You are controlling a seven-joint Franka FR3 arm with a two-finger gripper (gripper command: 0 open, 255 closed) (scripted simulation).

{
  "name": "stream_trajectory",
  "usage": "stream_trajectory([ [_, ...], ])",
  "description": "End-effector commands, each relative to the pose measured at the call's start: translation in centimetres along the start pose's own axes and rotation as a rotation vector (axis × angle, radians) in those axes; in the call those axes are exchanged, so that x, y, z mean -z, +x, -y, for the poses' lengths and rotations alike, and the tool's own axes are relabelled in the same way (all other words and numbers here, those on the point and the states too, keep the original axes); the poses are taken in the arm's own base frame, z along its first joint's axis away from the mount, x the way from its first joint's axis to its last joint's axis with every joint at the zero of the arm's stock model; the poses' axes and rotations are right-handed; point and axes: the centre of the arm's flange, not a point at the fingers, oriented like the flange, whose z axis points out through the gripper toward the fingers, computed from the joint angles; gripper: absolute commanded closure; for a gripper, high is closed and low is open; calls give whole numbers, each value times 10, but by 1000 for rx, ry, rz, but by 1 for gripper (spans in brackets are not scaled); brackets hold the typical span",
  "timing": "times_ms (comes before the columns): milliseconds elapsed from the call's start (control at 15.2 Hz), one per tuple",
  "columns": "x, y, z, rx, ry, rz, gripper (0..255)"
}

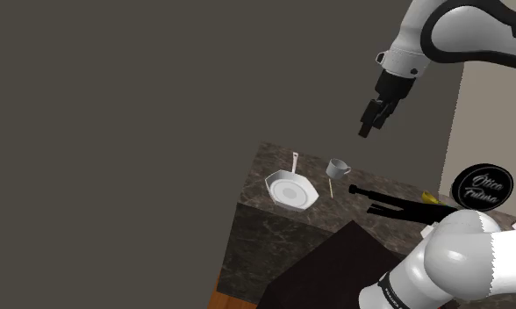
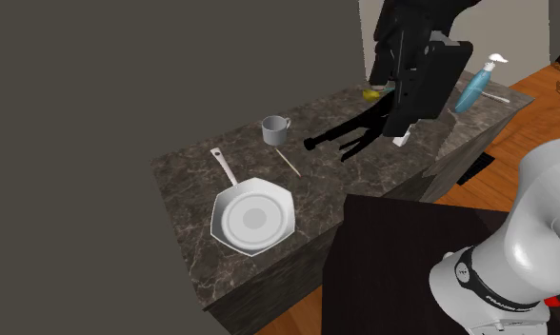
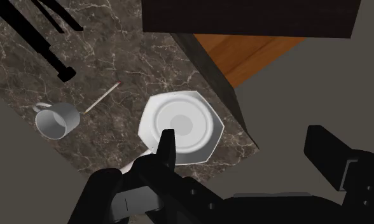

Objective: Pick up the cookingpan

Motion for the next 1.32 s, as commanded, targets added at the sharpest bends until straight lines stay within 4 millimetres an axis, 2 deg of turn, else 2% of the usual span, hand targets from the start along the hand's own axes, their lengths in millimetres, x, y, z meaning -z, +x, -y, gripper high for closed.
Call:
stream_trajectory([
  [0,0,0,0,0,0,0,0],
  [660,-93,67,-88,52,123,15,0],
  [1254,-187,129,-155,100,233,29,0],
])
